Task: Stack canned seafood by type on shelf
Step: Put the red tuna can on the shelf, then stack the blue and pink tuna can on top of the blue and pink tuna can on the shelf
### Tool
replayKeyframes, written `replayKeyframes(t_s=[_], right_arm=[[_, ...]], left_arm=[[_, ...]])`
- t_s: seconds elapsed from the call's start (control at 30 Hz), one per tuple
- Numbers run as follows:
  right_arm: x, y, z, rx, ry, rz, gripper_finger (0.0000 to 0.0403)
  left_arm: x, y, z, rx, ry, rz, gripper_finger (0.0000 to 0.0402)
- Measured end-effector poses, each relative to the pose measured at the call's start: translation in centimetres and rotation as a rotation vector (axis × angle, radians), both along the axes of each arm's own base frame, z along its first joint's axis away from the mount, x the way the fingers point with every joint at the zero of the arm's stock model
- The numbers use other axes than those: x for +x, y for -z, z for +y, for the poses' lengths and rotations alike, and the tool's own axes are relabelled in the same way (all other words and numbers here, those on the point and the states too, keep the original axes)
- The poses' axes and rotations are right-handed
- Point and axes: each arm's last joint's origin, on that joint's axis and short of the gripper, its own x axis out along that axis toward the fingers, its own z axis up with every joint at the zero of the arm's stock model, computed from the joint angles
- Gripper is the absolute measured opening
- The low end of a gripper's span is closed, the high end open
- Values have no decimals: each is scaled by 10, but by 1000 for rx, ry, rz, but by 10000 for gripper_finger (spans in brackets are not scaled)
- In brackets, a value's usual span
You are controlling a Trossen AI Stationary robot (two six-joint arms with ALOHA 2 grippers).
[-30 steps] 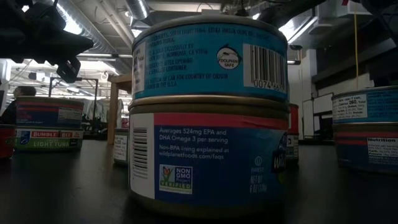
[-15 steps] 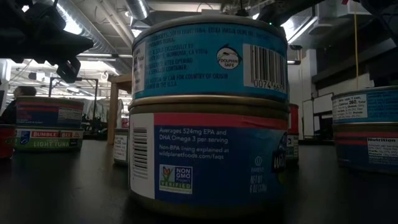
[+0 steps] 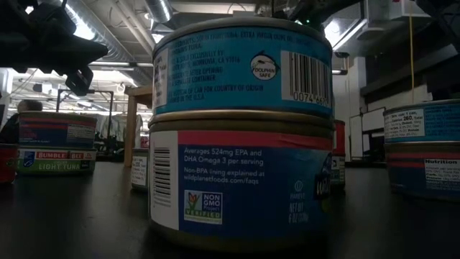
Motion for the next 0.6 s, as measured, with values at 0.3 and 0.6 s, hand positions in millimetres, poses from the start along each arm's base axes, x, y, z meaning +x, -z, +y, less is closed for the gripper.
replayKeyframes(t_s=[0.3,0.6], right_arm=[[-1,-1,-2,-13,7,5,266],[0,-30,-5,-143,30,-28,266]], left_arm=[[0,0,0,2,0,0,5],[0,0,0,2,0,0,5]])
